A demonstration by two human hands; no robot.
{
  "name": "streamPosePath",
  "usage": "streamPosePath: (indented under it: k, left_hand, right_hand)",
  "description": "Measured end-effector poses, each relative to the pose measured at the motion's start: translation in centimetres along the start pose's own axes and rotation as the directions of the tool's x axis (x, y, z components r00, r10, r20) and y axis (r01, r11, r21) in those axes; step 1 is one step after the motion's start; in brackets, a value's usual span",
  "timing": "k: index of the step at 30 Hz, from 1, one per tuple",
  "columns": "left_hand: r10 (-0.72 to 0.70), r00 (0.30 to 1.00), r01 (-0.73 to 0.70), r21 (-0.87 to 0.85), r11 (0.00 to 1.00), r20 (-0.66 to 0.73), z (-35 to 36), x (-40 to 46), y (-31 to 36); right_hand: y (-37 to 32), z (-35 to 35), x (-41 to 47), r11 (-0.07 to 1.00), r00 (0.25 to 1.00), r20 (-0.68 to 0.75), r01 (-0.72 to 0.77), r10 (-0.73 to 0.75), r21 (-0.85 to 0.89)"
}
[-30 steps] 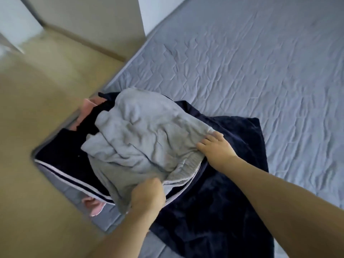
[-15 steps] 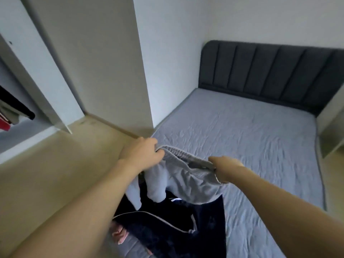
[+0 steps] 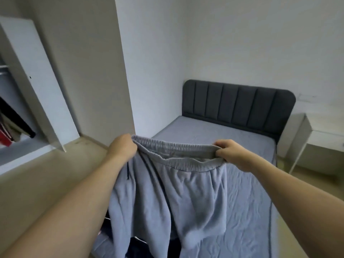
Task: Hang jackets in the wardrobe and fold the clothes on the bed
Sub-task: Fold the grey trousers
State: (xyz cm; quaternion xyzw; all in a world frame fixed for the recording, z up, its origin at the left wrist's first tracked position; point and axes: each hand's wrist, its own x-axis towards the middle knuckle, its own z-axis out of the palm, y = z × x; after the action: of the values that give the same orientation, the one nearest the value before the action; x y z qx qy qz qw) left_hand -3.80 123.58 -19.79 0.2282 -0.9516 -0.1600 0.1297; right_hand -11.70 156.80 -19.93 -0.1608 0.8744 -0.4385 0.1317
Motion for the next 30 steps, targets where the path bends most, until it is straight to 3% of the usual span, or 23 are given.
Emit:
streamPosePath:
  k: [2, 3, 4, 5, 6, 8, 9, 10, 12, 15, 17, 19, 23, 26, 28, 30]
  left_hand:
    - [-0.02, 1.0, 0.02, -0.018, 1.0, -0.013, 1.1, -3.2, 0.9]
    - [0.0, 1.0, 0.0, 0.005, 1.0, -0.014, 1.4, -4.7, 1.5]
    - [0.03, 0.999, -0.029, 0.047, 0.998, -0.011, 1.6, -5.9, 2.1]
    - [0.056, 0.998, -0.055, 0.1, 0.993, -0.005, 1.7, -7.0, 2.7]
    - [0.078, 0.997, -0.078, 0.153, 0.985, 0.003, 1.6, -7.8, 3.2]
    - [0.126, 0.992, -0.128, 0.234, 0.964, 0.022, 1.4, -9.0, 4.0]
    - [0.156, 0.987, -0.16, 0.262, 0.952, 0.038, 1.5, -9.5, 4.3]
    - [0.191, 0.98, -0.201, 0.277, 0.94, 0.064, 1.5, -9.8, 4.5]
    - [0.254, 0.955, -0.286, 0.254, 0.924, 0.152, 2.2, -10.5, 4.9]
    - [0.288, 0.906, -0.338, 0.122, 0.933, 0.31, 4.1, -11.6, 5.9]
    - [0.27, 0.875, -0.319, 0.06, 0.946, 0.401, 5.6, -12.8, 6.7]
    - [0.23, 0.852, -0.264, 0.006, 0.965, 0.469, 7.0, -14.3, 8.0]
    - [0.163, 0.772, -0.113, -0.12, 0.986, 0.614, 10.9, -15.3, 9.5]
    - [0.105, 0.735, -0.057, -0.092, 0.994, 0.67, 15.6, -14.5, 10.4]
    - [0.052, 0.771, -0.056, -0.013, 0.998, 0.634, 18.6, -14.2, 11.8]
    - [-0.002, 0.841, -0.046, 0.076, 0.996, 0.541, 20.4, -13.5, 13.5]
  right_hand:
    - [0.9, -1.3, -3.1, 0.974, 0.99, -0.137, 0.056, -0.027, 0.218]
    - [1.4, -1.7, -4.5, 0.967, 0.972, -0.222, 0.131, -0.082, 0.217]
    - [1.6, -2.1, -6.1, 0.969, 0.949, -0.262, 0.212, -0.175, 0.123]
    - [2.0, -2.5, -7.5, 0.955, 0.934, -0.199, 0.293, -0.297, -0.051]
    - [2.5, -3.1, -8.7, 0.894, 0.923, -0.047, 0.356, -0.382, -0.272]
    - [3.8, -4.2, -10.6, 0.642, 0.901, 0.226, 0.424, -0.371, -0.639]
    - [4.8, -4.7, -11.1, 0.56, 0.903, 0.25, 0.415, -0.35, -0.717]
    - [5.6, -5.4, -11.1, 0.548, 0.918, 0.205, 0.371, -0.34, -0.75]
    - [7.6, -6.3, -11.3, 0.682, 0.946, 0.058, 0.272, -0.32, -0.679]
    - [9.2, -6.7, -11.0, 0.961, 0.979, -0.078, 0.168, -0.189, -0.219]
    - [9.3, -6.6, -11.1, 0.996, 0.997, -0.019, 0.075, -0.074, 0.052]
    - [10.3, -6.9, -10.8, 0.988, 0.997, 0.077, -0.04, 0.028, 0.149]
    - [14.5, -9.6, -9.7, 0.976, 0.946, 0.279, -0.198, 0.166, 0.092]
    - [18.6, -11.2, -7.1, 0.983, 0.945, 0.274, -0.166, 0.182, -0.078]
    - [21.2, -11.9, -3.8, 0.946, 0.964, 0.195, -0.118, 0.183, -0.301]
    - [23.3, -12.2, 0.2, 0.918, 0.983, 0.13, -0.069, 0.129, -0.39]
